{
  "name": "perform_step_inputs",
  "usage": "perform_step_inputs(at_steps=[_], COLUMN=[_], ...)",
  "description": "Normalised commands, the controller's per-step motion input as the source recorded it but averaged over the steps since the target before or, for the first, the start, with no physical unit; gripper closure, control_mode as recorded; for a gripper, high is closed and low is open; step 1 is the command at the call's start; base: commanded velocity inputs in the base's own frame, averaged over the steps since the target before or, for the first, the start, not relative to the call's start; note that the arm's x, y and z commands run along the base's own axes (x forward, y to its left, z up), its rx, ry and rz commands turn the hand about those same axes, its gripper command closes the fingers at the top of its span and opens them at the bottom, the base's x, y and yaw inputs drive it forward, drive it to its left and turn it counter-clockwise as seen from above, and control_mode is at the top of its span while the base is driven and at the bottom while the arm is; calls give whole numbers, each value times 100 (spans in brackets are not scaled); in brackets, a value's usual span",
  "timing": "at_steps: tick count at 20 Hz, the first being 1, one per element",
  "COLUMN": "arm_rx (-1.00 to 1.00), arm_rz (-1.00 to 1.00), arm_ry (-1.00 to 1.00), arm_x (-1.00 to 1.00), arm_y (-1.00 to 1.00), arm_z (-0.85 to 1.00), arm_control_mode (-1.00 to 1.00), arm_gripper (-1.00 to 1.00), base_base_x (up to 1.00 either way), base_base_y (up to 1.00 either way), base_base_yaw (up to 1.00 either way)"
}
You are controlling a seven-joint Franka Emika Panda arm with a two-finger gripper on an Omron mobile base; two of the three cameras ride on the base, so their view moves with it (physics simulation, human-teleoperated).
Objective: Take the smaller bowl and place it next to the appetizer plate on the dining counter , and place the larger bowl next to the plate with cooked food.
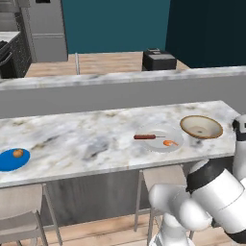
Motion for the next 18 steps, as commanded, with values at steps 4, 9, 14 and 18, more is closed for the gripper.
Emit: perform_step_inputs(at_steps=[4,9,14,18], arm_rx=[3,-1,-9,-17], arm_rz=[0,13,31,36], arm_ry=[4,0,-1,1], arm_x=[-15,-46,-52,-29], arm_y=[41,85,82,67], arm_z=[100,78,53,74], arm_control_mode=[-100,-100,-100,-100], arm_gripper=[-100,-100,-100,-100], base_base_x=[0,0,0,0], base_base_y=[0,0,0,0], base_base_yaw=[0,0,0,0])
